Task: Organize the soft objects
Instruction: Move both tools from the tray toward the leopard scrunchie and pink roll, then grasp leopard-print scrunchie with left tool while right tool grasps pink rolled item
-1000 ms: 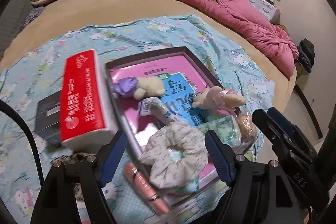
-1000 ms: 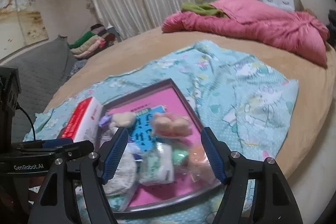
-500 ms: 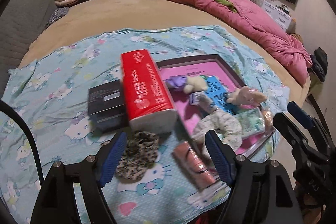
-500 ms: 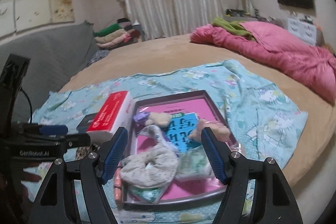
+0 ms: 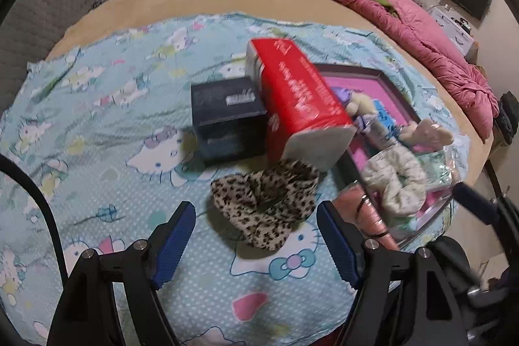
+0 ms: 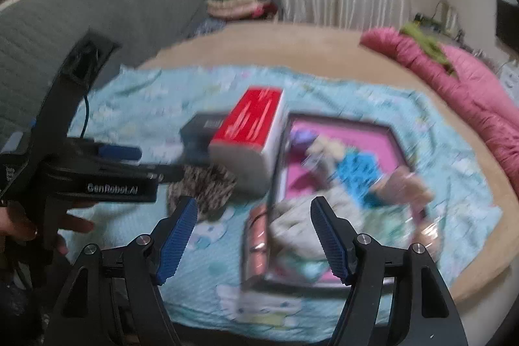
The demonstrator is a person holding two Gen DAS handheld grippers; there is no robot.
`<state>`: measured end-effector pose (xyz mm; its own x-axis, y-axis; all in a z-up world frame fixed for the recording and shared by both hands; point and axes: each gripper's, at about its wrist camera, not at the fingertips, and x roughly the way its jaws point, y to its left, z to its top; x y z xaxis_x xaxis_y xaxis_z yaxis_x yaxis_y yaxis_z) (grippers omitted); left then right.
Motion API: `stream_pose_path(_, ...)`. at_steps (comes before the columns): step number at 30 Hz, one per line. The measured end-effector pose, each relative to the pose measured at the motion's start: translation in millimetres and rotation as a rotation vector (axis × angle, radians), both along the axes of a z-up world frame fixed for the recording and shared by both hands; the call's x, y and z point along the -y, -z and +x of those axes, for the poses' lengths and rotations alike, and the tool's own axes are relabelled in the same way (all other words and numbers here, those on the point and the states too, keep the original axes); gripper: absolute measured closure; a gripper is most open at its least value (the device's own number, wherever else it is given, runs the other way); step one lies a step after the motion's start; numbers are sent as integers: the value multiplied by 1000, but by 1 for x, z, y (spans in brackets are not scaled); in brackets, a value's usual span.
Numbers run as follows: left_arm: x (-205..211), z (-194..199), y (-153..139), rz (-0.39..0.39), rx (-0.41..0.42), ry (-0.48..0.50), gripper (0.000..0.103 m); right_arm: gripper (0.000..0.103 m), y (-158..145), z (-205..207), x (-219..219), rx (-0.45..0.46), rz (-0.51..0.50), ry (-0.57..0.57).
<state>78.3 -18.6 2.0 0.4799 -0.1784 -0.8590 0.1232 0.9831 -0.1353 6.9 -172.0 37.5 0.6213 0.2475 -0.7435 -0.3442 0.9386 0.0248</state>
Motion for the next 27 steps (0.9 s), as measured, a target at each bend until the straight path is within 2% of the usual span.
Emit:
stream_pose_path(2,-4,1,8,-3,-10,2,26,29,15,4,-10,-40,-56,-15)
stream_pose_path(6,-11,1,21,-16,-29,-4,26,29,37,14,-19,-104,-89,-29)
stream_pose_path(17,-18,5,41,-58,-53,9,26,35,74,45,-35,-167,-198,-36)
stream_pose_path(22,-21,9,45,-71,-58,11,26,40,85,50,-35,-198,-191,-34)
stream_pose_path(27,-22,12,49,-80,-64,15,26,44,80,49,-21,-209,-104,-13)
